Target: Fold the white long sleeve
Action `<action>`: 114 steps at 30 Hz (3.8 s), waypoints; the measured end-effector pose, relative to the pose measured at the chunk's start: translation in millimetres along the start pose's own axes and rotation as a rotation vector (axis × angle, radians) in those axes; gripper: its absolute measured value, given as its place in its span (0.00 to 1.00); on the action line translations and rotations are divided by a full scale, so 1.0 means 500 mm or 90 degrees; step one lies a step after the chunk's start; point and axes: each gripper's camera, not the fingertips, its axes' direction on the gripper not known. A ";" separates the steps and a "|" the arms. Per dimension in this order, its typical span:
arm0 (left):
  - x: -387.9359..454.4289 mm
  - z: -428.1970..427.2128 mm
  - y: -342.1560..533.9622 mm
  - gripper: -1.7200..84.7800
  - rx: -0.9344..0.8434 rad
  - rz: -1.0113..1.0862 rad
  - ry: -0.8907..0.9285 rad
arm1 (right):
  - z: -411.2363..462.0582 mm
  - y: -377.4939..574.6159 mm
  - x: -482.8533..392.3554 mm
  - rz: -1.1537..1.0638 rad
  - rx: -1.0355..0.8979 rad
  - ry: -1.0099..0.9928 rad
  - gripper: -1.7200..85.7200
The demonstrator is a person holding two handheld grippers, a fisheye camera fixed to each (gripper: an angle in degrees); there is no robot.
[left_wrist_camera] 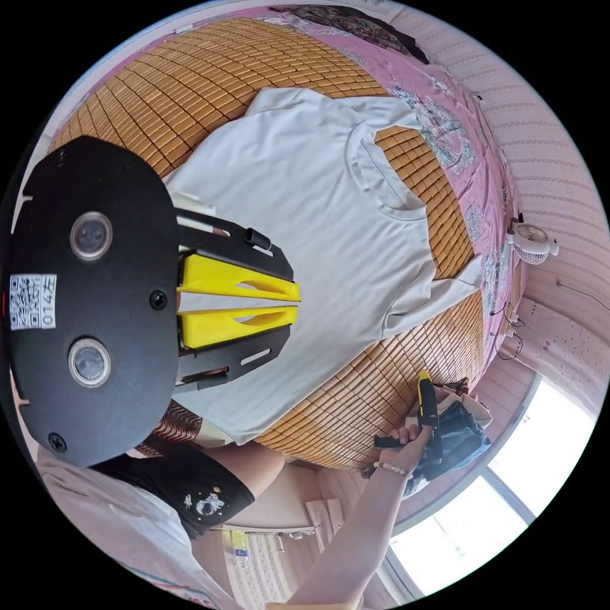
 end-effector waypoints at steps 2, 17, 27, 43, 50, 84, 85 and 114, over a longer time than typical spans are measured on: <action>-0.010 0.024 -0.061 0.01 0.012 0.007 0.046 | -0.011 -0.013 0.018 0.019 0.002 0.010 0.09; -0.068 0.273 -0.337 0.08 -0.023 -0.140 -0.017 | 0.088 -0.220 0.028 -0.055 -0.016 0.062 0.14; -0.078 0.359 -0.433 0.07 -0.063 -0.108 -0.042 | 0.096 -0.186 0.046 -0.089 -0.012 0.046 0.03; -0.060 0.338 -0.539 0.08 -0.027 -0.079 -0.026 | -0.185 0.313 0.169 0.104 -0.042 0.030 0.11; 0.005 0.421 -0.619 0.09 -0.073 -0.048 -0.027 | -0.092 0.328 0.225 0.215 -0.017 0.103 0.12; 0.054 0.441 -0.721 0.06 -0.045 -0.059 -0.094 | -0.218 0.629 0.350 0.446 0.043 0.050 0.12; 0.055 0.456 -0.725 0.07 -0.063 -0.060 -0.097 | -0.211 0.640 0.363 0.490 0.049 0.044 0.11; 0.161 0.431 -0.737 0.01 -0.112 0.057 -0.192 | -0.264 0.630 0.437 0.336 -0.010 0.161 0.02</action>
